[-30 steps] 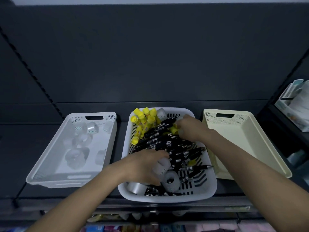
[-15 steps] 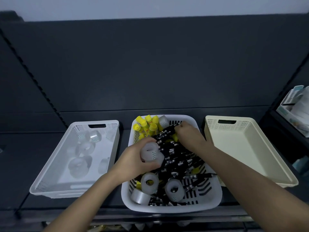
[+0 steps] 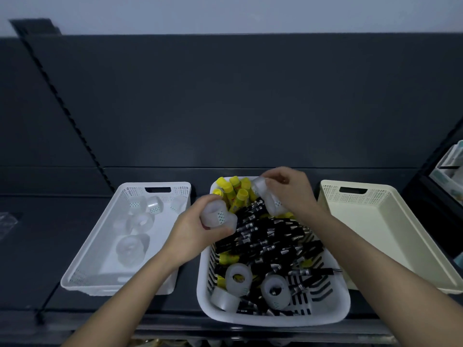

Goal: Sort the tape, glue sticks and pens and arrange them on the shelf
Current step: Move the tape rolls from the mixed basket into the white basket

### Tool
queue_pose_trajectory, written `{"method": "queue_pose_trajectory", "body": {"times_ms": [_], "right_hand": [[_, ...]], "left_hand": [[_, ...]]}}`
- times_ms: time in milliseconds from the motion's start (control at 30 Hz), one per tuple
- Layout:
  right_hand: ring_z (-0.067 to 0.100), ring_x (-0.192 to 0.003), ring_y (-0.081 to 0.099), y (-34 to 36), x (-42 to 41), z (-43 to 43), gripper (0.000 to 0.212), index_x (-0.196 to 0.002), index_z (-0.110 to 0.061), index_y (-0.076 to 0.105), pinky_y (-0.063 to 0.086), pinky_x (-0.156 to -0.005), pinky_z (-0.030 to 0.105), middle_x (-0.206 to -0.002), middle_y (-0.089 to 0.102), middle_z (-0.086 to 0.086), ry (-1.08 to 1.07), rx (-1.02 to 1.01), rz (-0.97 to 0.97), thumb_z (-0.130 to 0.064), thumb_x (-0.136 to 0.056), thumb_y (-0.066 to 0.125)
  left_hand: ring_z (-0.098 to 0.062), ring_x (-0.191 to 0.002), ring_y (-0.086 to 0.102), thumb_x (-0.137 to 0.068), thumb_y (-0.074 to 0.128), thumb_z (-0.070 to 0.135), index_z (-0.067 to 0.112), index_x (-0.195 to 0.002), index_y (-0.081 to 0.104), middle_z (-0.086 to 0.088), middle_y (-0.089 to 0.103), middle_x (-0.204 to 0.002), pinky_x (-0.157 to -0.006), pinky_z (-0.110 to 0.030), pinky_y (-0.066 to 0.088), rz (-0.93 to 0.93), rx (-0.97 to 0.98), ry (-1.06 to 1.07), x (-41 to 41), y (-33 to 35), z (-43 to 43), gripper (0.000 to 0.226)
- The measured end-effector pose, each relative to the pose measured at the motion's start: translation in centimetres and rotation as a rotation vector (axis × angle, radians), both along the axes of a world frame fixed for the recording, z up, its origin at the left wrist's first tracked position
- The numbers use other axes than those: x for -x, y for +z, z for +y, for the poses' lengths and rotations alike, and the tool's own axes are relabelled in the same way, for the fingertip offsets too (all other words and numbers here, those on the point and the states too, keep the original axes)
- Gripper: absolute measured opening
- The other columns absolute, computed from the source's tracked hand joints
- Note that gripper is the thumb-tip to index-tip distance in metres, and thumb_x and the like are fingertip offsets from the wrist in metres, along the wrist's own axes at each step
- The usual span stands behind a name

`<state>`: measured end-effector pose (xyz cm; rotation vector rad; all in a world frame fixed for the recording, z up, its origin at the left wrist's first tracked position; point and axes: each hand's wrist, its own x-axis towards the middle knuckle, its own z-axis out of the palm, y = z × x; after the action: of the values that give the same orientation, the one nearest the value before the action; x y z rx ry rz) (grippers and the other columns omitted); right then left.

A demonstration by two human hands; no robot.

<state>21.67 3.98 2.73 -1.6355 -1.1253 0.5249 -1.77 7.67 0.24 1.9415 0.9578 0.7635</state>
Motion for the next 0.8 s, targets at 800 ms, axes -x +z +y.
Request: {"method": "queue_pose_trajectory", "body": {"times_ms": [800], "right_hand": [[0.018, -0.088, 0.065, -3.4, 19.3, 6.6, 0.014, -0.093, -0.007, 0.070, 0.051, -0.083, 0.032, -0.092, 0.071, 0.002, 0.357, 0.138, -0.126, -0.010, -0.089, 0.057]], "left_hand": [[-0.013, -0.118, 0.050, -0.069, 0.084, 0.024, 0.024, -0.134, 0.051, 0.003, 0.055, -0.130, -0.091, -0.016, 0.033, 0.344, 0.015, 0.236, 13.5, -3.5, 5.6, 0.073]]}}
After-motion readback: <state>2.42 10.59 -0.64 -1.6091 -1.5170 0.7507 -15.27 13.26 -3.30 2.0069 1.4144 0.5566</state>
